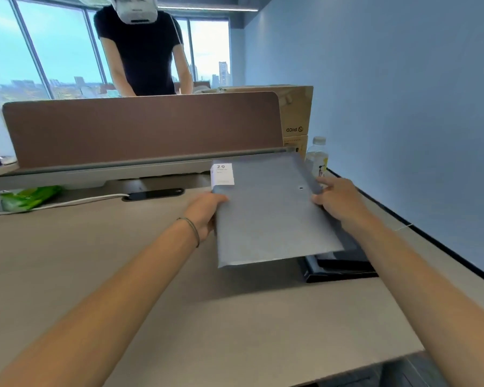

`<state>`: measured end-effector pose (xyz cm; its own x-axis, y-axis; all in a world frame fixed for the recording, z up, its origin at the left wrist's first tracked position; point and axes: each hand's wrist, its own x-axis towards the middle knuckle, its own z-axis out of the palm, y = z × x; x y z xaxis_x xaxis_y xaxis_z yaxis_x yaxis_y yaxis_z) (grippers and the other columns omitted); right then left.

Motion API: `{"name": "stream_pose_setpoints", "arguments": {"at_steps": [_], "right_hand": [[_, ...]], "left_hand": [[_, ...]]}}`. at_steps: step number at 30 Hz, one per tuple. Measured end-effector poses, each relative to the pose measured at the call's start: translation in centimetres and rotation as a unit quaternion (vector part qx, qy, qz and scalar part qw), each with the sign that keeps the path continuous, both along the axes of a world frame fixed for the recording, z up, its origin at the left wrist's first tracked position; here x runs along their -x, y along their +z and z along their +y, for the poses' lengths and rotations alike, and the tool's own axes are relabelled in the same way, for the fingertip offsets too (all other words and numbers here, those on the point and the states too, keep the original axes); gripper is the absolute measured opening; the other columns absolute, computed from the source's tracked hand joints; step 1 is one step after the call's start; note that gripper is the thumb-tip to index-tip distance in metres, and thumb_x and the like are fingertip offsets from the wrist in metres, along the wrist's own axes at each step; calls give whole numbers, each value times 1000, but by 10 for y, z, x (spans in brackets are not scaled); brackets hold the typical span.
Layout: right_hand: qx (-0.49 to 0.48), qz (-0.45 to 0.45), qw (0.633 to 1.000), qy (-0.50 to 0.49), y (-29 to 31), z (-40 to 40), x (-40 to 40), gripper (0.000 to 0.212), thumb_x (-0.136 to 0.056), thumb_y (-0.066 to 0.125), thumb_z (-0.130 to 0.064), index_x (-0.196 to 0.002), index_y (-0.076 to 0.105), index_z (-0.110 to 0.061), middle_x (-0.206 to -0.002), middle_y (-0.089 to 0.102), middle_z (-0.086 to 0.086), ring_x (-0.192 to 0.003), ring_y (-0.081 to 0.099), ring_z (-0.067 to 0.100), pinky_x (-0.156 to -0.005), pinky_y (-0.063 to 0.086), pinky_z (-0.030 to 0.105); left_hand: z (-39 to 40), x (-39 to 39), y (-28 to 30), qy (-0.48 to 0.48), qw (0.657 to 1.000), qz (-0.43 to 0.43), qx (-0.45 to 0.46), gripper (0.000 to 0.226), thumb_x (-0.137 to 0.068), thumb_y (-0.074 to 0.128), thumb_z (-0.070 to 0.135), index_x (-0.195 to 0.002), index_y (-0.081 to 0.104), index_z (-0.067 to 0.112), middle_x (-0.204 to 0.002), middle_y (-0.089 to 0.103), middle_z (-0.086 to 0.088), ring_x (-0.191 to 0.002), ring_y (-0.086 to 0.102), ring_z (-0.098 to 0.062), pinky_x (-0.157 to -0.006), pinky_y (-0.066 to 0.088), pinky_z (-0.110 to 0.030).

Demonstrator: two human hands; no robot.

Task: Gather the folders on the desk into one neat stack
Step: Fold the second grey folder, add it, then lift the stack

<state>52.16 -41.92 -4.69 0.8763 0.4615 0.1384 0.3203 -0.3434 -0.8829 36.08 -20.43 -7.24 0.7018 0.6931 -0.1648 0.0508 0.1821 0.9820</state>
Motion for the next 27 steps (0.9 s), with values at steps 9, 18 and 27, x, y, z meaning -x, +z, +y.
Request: {"name": "stream_pose_setpoints", "arguments": {"at_steps": [9,18,27], "right_hand": [[55,-13,990,-129,-26,-71,-103,51,-84,62,-4,-134,63,-15,-141,58,12,-119,59,31,-90,46,30],[115,17,983,-142,-67,-89,-144,46,-90,59,-5,-136,60,-9,-141,57,17,-128,53,34,-101,41,33],[173,-2,979,-110,-86,-85,-141,34,-86,69,-19,-117,71,-7,-122,69,15,-114,62,32,-94,48,37]], "left_hand": [[-76,-104,-2,-61,998,14,4,34,-88,66,-1,-121,61,6,-107,68,-13,-93,66,-28,-77,59,-39],[-92,-153,-27,-45,961,146,-230,57,-60,74,44,-107,72,12,-105,72,-4,-91,67,-22,-83,59,-38],[-101,-159,-54,-16,991,89,-99,93,-57,69,37,-144,39,21,-129,58,-7,-113,61,-29,-101,52,-46]]}}
